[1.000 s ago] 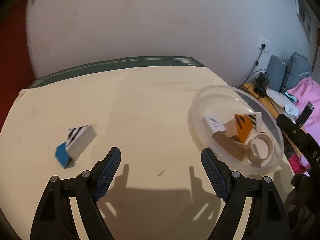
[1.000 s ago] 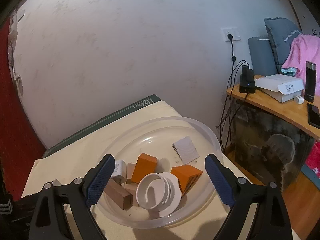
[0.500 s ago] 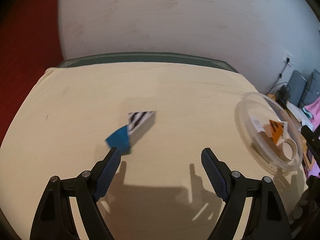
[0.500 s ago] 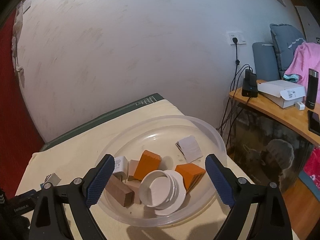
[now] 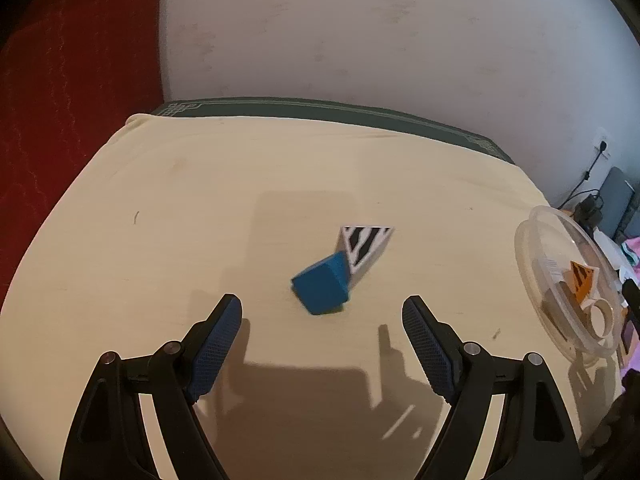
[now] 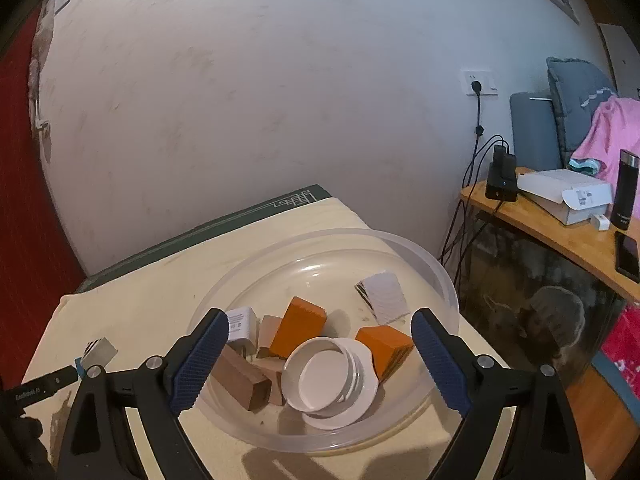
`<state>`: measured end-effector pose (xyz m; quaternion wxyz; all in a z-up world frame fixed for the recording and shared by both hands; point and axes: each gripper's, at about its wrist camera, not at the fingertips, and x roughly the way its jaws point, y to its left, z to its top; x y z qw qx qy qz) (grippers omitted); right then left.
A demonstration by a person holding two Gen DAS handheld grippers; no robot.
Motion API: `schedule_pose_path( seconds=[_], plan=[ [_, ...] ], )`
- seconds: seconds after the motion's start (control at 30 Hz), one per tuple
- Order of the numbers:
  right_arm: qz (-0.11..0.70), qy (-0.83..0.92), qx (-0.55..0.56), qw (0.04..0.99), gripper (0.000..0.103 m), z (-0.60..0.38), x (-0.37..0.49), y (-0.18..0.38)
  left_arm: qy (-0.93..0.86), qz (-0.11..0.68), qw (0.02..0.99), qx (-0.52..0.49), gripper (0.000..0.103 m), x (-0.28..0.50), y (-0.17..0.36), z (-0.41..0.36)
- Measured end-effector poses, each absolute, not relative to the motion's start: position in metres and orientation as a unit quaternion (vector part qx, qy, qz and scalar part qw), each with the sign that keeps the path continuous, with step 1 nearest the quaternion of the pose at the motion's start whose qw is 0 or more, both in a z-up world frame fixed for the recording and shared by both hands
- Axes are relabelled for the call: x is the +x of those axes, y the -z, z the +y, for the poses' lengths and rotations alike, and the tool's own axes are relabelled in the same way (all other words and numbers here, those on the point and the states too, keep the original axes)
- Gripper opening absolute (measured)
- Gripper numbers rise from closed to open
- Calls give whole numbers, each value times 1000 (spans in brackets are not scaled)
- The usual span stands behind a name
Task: Organize rigid objects
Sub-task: 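Move both grippers back toward the blue cube and striped block, then grasp the blue cube with the left gripper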
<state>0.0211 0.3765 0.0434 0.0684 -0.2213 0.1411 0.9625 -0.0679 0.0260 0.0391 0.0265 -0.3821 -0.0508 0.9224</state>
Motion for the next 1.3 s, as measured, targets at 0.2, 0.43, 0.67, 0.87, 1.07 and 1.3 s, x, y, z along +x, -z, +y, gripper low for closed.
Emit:
schedule_pose_path(
  seconds=[0.2, 0.43, 0.67, 0.87, 1.07, 1.3],
  plan=[
    [117, -965, -228, 48, 97, 361, 17, -53, -920, -63, 9, -387, 83, -71, -37, 12],
    [79, -967, -240, -35, 100, 314, 6, -77, -918, -79, 0, -389, 83, -70, -35, 3],
    [72, -946, -290, -127, 100, 255, -29, -79, -917, -86, -4, -389, 83, -70, -33, -2],
    [68, -928, -329, -159, 100, 217, -57, -64, -920, -84, -23, -382, 83, -66, -35, -11],
    [56, -917, -354, -176, 100, 193, -73, -54, -919, -78, -66, -382, 83, -63, -33, -21],
    [46, -905, -378, -189, 100, 164, -97, -48, -912, -100, -87, -387, 83, -62, -30, -38]
  ],
)
